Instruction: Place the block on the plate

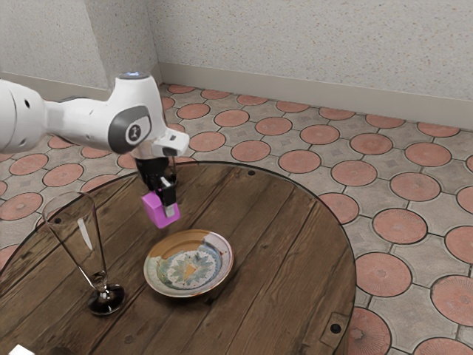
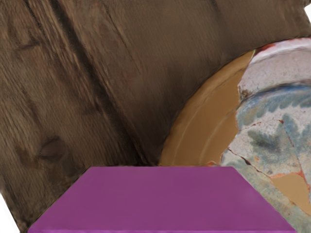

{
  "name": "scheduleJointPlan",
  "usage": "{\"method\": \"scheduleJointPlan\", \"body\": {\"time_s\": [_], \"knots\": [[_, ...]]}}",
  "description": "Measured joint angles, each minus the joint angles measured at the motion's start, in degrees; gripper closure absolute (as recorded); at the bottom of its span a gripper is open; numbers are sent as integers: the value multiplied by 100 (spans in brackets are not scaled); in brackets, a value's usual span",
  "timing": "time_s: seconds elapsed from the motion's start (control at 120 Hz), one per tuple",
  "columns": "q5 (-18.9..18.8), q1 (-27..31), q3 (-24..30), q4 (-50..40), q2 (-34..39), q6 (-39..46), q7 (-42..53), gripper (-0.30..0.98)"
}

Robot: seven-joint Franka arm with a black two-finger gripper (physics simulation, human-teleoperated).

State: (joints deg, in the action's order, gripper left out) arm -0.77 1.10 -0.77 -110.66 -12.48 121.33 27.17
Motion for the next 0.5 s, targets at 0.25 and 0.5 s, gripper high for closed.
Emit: {"method": "scheduleJointPlan", "body": {"time_s": [0.25, 0.5], "knots": [[22, -82, 620, -492, 169, -337, -90, 28], [42, -116, 763, -486, -313, -279, -158, 24]]}}
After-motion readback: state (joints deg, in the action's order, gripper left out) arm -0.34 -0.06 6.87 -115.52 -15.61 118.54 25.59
